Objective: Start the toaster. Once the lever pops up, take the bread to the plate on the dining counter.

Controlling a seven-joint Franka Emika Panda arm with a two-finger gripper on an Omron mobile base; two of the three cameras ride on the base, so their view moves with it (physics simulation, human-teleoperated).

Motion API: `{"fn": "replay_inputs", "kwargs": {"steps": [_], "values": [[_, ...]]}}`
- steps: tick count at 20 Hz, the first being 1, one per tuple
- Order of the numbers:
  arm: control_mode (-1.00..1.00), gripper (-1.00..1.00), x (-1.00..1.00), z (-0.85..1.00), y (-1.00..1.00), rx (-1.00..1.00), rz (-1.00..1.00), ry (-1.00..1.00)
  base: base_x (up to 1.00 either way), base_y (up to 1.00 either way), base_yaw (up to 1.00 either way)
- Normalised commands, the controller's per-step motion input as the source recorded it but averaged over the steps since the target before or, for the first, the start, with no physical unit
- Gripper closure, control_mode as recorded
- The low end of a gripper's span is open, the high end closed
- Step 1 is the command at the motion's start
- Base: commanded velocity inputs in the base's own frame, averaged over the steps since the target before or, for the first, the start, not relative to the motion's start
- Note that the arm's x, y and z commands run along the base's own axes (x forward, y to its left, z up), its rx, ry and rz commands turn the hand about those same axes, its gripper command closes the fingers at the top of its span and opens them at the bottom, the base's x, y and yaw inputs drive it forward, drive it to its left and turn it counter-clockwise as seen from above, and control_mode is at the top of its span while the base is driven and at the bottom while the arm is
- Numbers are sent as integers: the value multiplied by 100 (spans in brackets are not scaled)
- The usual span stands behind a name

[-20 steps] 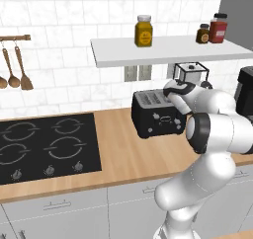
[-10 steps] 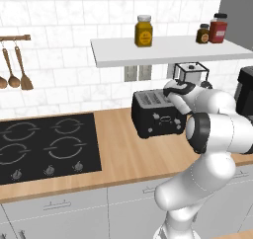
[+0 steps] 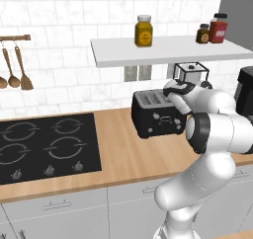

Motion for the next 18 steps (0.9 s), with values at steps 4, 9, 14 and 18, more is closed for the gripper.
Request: {"fn": "replay_inputs", "kwargs": {"steps": [4,9,14,18], "values": [[-100,-100,0,0,0,0,0,0,0,0,0],[-100,-100,0,0,0,0,0,0,0,0,0],[-100,-100,0,0,0,0,0,0,0,0,0],[-100,-100,0,0,0,0,0,0,0,0,0]]}}
